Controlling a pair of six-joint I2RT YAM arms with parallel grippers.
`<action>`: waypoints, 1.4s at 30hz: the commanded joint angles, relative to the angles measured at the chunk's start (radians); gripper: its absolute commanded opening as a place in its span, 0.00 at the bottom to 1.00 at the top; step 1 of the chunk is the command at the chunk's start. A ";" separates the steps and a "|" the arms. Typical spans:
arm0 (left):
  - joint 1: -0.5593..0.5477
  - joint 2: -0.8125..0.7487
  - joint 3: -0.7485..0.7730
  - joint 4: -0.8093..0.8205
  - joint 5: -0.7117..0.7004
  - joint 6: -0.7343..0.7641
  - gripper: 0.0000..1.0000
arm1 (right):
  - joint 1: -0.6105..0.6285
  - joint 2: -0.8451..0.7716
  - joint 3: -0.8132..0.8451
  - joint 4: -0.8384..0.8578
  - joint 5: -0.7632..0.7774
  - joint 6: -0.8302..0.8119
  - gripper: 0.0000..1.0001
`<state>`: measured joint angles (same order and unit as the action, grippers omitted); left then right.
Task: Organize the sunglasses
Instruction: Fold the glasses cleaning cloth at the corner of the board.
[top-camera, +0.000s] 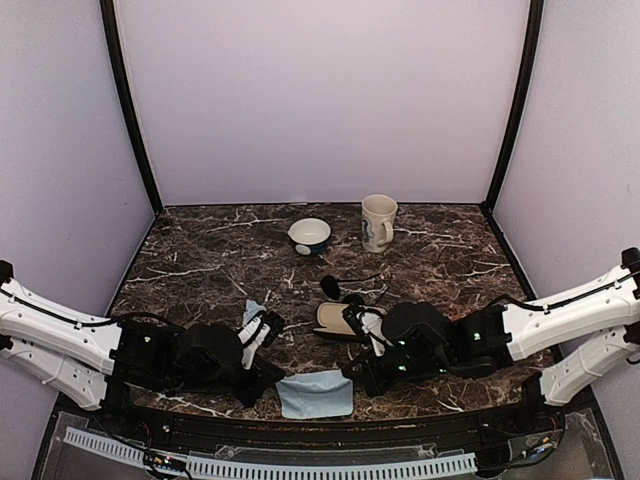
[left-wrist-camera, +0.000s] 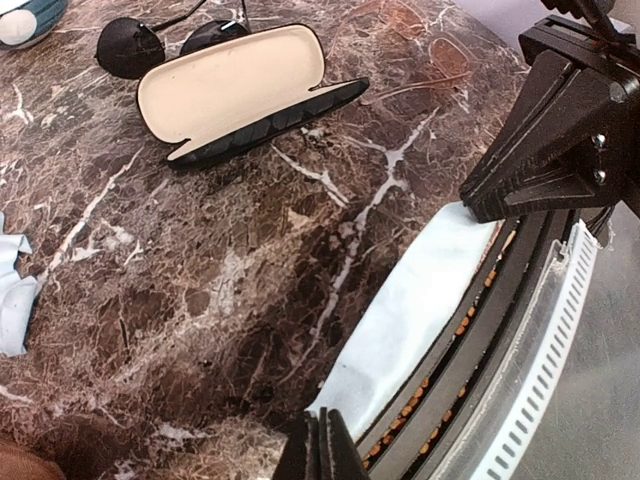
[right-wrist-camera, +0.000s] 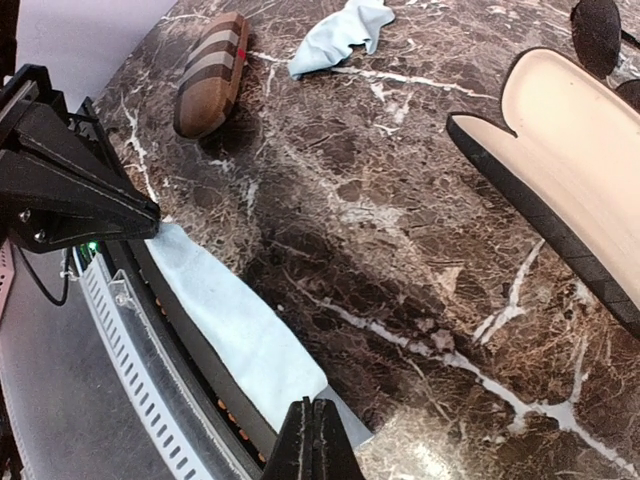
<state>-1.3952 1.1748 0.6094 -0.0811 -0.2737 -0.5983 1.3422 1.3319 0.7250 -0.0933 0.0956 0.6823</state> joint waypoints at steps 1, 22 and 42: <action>0.035 0.019 -0.034 0.043 -0.045 0.009 0.00 | -0.030 0.035 0.006 0.001 0.041 0.000 0.00; 0.167 0.219 -0.023 0.267 0.024 0.122 0.00 | -0.175 0.234 0.093 0.073 -0.070 -0.154 0.00; 0.252 0.325 0.004 0.367 0.098 0.166 0.00 | -0.246 0.304 0.127 0.059 -0.118 -0.218 0.00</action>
<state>-1.1454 1.4994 0.6090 0.2554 -0.2092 -0.4328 1.1030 1.6283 0.8402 -0.0532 -0.0048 0.4786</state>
